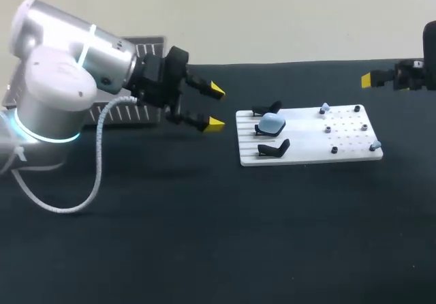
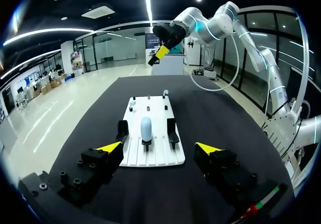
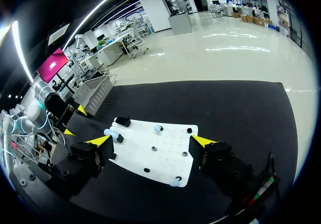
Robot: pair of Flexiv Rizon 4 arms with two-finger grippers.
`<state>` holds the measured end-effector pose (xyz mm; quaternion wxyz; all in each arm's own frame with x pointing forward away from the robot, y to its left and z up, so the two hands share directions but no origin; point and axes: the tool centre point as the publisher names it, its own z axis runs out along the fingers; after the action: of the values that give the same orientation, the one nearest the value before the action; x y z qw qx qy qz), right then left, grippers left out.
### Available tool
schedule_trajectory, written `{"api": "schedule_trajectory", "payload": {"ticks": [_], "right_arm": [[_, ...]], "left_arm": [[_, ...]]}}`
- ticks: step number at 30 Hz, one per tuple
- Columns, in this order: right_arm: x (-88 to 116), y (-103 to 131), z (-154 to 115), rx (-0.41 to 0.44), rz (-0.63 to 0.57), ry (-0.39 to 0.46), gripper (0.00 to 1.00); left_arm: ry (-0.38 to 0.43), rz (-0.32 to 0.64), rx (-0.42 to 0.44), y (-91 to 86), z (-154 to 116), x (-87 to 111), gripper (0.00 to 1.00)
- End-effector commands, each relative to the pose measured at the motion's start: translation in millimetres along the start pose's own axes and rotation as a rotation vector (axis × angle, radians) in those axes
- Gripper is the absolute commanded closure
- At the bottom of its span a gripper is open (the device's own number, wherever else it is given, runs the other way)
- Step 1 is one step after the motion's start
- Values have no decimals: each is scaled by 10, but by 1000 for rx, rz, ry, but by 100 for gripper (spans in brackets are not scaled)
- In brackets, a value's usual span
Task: Pick up each earbud case from the left stands, insert the matching earbuds, close the lid, and place the case in the box.
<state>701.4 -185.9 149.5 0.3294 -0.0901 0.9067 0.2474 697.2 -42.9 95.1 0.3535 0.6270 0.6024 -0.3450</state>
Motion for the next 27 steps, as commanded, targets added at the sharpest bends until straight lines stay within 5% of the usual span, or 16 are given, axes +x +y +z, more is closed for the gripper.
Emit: {"api": "schedule_trajectory", "payload": {"ticks": [1, 2, 5, 6, 10, 12, 14, 17, 22, 27], "right_arm": [[1, 2, -3, 1, 0, 0, 0], [1, 2, -3, 1, 0, 0, 0], [1, 2, -3, 1, 0, 0, 0], [1, 2, -3, 1, 0, 0, 0], [1, 2, -3, 1, 0, 0, 0], [1, 2, -3, 1, 0, 0, 0], [1, 2, -3, 1, 0, 0, 0], [1, 2, -3, 1, 0, 0, 0], [1, 2, -3, 1, 0, 0, 0], [1, 2, -3, 1, 0, 0, 0]], "left_arm": [[-18, 3, -1, 52, 108, 86, 41], [-20, 3, -2, 57, 127, 96, 54], [-23, 2, -3, 74, 196, 100, 50], [-25, 1, -1, 80, 217, 101, 40], [-30, 4, 7, 100, 306, 119, 39], [-33, 5, 9, 116, 348, 121, 51], [-36, 4, 12, 132, 382, 132, 52], [-40, 6, 16, 152, 430, 122, 38], [-46, 4, 34, 163, 535, 120, 30], [-47, -2, 54, 172, 639, 131, 33]]}}
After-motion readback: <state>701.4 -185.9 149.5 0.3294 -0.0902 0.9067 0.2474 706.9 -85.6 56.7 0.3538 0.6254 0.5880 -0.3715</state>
